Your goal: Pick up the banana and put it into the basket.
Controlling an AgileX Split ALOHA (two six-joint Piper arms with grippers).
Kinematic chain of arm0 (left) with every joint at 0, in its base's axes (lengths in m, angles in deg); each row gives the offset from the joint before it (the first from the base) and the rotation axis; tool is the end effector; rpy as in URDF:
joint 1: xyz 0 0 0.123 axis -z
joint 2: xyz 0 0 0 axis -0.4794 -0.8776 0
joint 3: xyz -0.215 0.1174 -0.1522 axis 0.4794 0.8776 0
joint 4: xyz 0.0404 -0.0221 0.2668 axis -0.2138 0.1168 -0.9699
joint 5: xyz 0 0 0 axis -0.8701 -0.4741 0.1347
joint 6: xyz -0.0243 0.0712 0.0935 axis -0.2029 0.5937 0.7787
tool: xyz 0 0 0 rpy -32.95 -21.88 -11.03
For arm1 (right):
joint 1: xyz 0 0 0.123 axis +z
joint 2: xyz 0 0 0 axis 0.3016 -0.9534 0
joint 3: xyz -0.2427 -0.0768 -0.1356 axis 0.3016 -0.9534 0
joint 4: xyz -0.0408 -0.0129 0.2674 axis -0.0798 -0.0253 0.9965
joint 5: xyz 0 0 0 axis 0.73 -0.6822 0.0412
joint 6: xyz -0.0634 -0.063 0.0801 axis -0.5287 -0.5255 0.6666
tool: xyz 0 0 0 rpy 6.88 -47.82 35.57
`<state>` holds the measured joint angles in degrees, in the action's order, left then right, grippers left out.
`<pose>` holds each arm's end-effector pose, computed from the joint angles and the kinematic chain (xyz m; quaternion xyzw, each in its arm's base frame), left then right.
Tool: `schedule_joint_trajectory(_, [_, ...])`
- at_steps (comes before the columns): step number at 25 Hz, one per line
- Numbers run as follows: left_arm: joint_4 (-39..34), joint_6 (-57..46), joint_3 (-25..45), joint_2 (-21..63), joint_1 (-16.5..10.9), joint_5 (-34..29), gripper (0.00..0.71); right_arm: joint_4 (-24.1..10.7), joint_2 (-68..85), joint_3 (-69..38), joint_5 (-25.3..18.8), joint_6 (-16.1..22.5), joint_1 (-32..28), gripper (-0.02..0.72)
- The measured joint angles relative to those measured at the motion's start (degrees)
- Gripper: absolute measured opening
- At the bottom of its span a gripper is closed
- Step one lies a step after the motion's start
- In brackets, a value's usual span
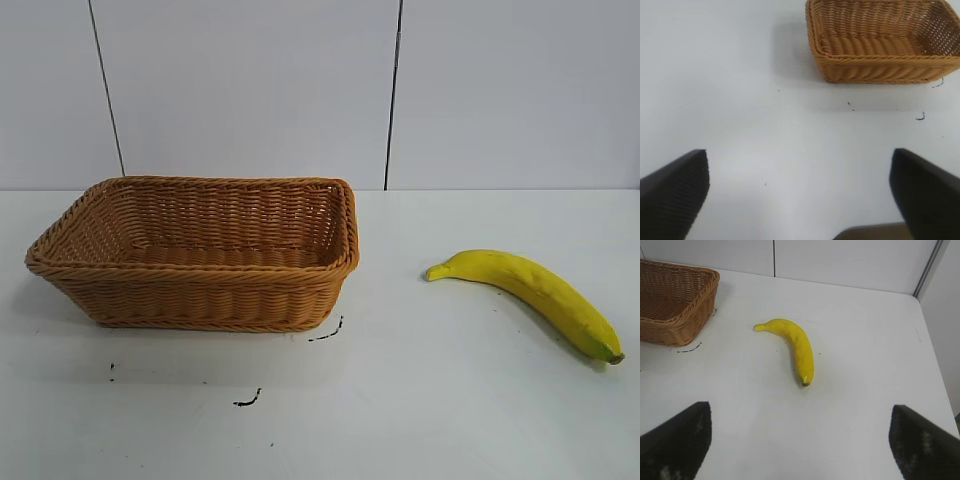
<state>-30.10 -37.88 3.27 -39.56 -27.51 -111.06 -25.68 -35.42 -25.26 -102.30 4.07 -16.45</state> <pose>0.0351 -0.0071 0.2698 0.0341 0.8560 -0.0206 0.5155 0.0353 0.0074 0.2791 -0.0476 0.8379 0.0132 0.5436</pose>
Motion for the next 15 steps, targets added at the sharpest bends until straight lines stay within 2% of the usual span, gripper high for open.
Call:
schedule_joint_trajectory(12, [0.0,0.0,0.0,0.0,0.0,0.0,0.695,-0.1,-0.3,0.0,-0.1,0.0,0.0,0.687])
schedule_joint_trajectory(15, [0.0,0.0,0.0,0.0,0.0,0.0,0.695,-0.1,-4.8,2.0,-0.6,0.0,0.0,0.687])
